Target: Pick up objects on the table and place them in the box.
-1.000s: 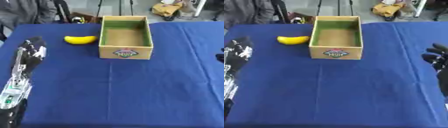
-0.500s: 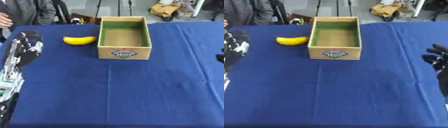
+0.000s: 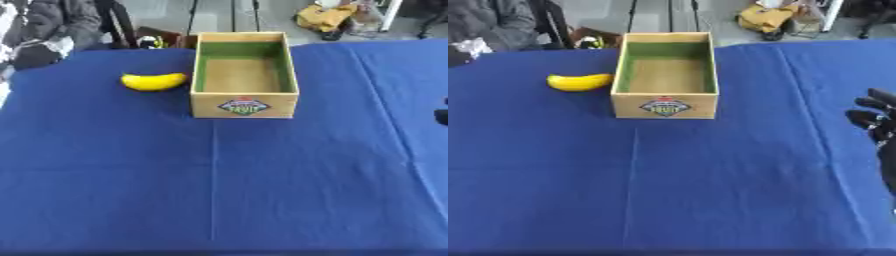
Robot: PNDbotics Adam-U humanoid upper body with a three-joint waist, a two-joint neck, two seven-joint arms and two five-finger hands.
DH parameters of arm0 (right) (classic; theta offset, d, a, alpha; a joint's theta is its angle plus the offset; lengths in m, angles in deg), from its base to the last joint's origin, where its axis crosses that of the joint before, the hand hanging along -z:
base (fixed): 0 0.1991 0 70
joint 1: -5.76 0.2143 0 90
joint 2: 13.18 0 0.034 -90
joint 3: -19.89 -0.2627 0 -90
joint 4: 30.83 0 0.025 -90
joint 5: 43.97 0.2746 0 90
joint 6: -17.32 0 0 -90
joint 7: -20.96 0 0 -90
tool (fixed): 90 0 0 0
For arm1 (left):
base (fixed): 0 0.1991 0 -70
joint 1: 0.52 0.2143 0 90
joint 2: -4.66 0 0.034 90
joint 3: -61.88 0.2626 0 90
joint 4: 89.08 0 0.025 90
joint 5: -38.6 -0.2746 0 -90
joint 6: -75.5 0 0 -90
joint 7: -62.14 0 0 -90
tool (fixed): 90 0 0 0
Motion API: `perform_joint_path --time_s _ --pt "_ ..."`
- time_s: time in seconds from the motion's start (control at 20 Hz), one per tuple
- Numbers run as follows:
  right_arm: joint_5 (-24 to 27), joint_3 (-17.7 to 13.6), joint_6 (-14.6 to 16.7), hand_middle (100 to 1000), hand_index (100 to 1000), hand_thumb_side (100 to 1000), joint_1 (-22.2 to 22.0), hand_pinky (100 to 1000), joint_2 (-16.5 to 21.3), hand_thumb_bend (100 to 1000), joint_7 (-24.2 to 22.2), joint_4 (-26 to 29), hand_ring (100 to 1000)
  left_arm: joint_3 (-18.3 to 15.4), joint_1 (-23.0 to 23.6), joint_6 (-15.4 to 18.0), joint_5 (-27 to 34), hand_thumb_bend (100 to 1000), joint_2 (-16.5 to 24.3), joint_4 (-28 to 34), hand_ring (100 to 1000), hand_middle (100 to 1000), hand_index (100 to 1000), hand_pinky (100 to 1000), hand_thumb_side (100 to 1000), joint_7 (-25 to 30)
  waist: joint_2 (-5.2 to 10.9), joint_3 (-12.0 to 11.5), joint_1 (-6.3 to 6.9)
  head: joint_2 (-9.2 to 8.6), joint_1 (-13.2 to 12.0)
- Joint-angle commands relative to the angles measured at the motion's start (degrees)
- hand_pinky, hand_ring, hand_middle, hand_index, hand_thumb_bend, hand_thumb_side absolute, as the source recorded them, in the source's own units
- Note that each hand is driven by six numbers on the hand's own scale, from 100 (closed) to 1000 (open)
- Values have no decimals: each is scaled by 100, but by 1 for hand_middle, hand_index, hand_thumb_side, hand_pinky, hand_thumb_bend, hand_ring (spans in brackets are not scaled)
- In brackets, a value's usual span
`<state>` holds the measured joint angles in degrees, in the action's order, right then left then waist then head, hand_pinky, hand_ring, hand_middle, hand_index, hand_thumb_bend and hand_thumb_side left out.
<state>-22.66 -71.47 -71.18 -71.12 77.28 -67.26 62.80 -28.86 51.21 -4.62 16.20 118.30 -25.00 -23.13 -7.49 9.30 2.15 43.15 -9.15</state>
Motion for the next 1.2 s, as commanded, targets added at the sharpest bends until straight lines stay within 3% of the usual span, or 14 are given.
perform_joint_path --time_s 0.05,0.2,0.35,0.55,0.8,1.2 --pt "1 10 2 671 788 997 89 818 177 100 -41 106 673 188 -618 352 -1185 619 243 -959 792 788 870 799 211 610 41 34 6 -80 -34" --pt "-6 30 -1 671 788 998 110 818 188 100 -61 104 673 157 -1094 686 -2140 657 33 -1688 793 792 901 809 225 958 5 95 6 -97 -48" --pt "-11 56 -7 671 788 999 144 818 190 100 -92 102 673 30 -1558 817 -3105 672 -358 -2399 795 788 904 813 239 1302 -52 190 1 -134 -67" --pt "-16 81 -9 671 788 1000 197 818 184 100 -122 103 673 -163 -1861 866 -3869 663 -753 -2910 798 785 906 823 237 1480 -130 304 -13 -237 -86" --pt "-14 97 -13 671 788 1000 243 818 169 100 -145 101 673 -275 -1982 883 -4312 648 -985 -3036 794 776 899 823 227 1384 -191 383 -29 -255 -120" --pt "-14 104 -17 671 788 1000 266 818 159 100 -161 103 673 -348 -1934 894 -4276 610 -1008 -3130 787 764 885 818 218 1132 -233 399 -8 -282 -128"
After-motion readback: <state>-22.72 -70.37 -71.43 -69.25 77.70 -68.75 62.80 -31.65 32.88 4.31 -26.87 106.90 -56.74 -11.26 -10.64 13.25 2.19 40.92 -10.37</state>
